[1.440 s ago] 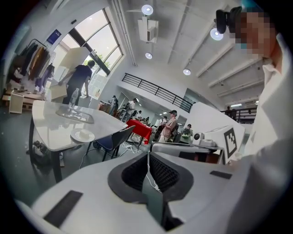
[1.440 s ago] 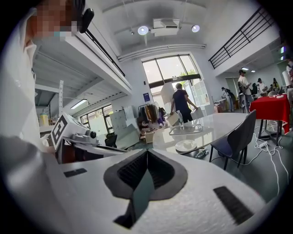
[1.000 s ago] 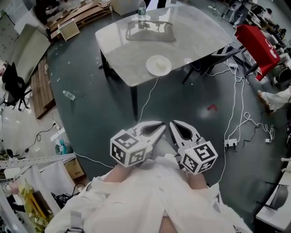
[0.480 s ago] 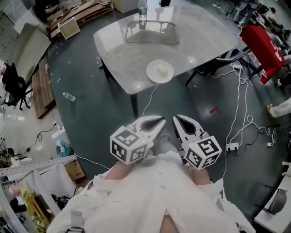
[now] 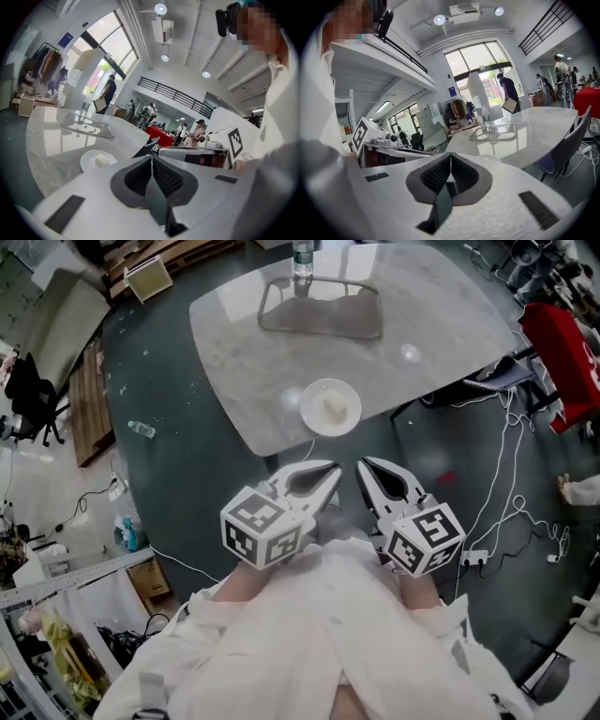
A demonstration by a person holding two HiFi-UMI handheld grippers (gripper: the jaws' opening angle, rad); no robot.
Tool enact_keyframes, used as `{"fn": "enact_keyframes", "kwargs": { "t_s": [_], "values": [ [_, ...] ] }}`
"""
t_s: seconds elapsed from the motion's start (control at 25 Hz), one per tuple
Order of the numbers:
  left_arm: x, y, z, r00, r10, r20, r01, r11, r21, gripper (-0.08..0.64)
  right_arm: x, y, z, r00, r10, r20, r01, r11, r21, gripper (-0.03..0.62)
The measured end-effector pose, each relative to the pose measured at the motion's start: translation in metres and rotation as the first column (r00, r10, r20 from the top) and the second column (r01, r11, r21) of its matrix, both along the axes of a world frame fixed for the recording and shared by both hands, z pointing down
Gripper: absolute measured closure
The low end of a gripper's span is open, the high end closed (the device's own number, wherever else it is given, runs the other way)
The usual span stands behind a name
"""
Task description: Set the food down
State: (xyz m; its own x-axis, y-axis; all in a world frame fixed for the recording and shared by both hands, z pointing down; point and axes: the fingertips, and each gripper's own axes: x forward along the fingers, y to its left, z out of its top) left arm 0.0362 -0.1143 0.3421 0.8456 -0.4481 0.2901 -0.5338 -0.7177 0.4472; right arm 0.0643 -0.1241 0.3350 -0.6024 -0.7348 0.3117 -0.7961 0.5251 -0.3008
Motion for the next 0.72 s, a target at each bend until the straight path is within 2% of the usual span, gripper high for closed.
{"fn": "enact_keyframes", "kwargs": {
  "t_s": [0.4,0.56,0.72],
  "values": [
    [0.032,-0.098,0.008,0.997,-0.083,0.003,0.083,0.996,-0.012,0.537,0.030,-0.098,0.014,0.995,-0.096,0.010,0.096,0.995,-0.031,0.589],
    [0.040,-0.125,0.002,0.991,-0.126,-0.033,0.126,0.992,0.001,0.537,0.041,-0.120,0.017,0.993,-0.119,0.005,0.119,0.992,-0.040,0.589],
    [0.041,-0.138,0.006,0.989,-0.144,-0.018,0.143,0.990,-0.014,0.537,0.045,-0.131,0.023,0.992,-0.127,0.017,0.127,0.990,-0.063,0.589]
  ]
}}
